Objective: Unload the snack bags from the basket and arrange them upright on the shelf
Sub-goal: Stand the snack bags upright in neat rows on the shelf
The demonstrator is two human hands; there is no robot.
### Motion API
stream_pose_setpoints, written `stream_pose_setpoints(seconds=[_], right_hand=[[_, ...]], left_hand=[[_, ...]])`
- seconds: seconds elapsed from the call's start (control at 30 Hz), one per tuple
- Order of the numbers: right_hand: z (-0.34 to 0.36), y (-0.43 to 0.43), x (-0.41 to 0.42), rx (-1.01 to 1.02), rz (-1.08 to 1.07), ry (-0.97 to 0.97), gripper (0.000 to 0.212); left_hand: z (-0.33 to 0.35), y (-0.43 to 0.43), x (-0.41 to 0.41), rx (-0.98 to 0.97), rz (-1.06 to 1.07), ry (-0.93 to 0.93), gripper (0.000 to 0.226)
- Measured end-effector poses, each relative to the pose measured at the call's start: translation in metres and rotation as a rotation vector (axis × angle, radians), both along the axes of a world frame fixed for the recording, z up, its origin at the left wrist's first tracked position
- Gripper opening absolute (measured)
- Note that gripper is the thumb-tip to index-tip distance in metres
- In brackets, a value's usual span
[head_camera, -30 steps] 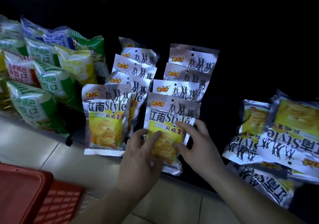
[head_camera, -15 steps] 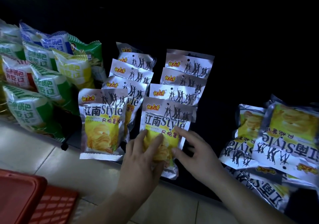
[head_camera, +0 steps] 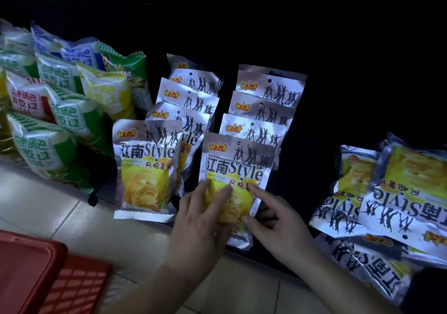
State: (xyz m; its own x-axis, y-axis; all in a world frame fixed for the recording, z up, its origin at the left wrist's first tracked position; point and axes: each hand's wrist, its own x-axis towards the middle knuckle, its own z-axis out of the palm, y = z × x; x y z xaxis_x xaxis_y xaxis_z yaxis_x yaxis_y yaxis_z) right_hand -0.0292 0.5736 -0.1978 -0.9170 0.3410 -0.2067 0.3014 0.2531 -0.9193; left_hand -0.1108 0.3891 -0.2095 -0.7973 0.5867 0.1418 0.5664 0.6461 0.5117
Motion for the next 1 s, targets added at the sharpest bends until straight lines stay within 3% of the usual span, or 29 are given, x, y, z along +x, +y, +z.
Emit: stream_pose_setpoints(seconds=[0.33,0.5,0.7,0.83,1.0], right_hand=[[0.040,0.015,0.003,0.262,-0.113,0.023,0.037],[0.098,0.029,-0.006,0.357,-0.015,-0.169,0.014],[0.169,0.053,-0.002,0.363,0.177,-0.332,0.039],[0.205,0.061,0.026,0.409,0.268,-0.430,0.027],[0.218,0.082,0.082,0.460,0.141,-0.340,0.019]], left_hand=[[0.028,0.007,-0.001,0.132,-0.038,-0.003,0.064],[0.070,0.023,-0.002,0.114,-0.066,-0.377,0.064],[0.146,0.037,0.008,-0.009,-0.068,-0.633,0.071],[0.193,0.053,0.028,-0.139,-0.102,-0.696,0.084],[0.220,0.100,0.068,-0.157,-0.150,-0.701,0.078]])
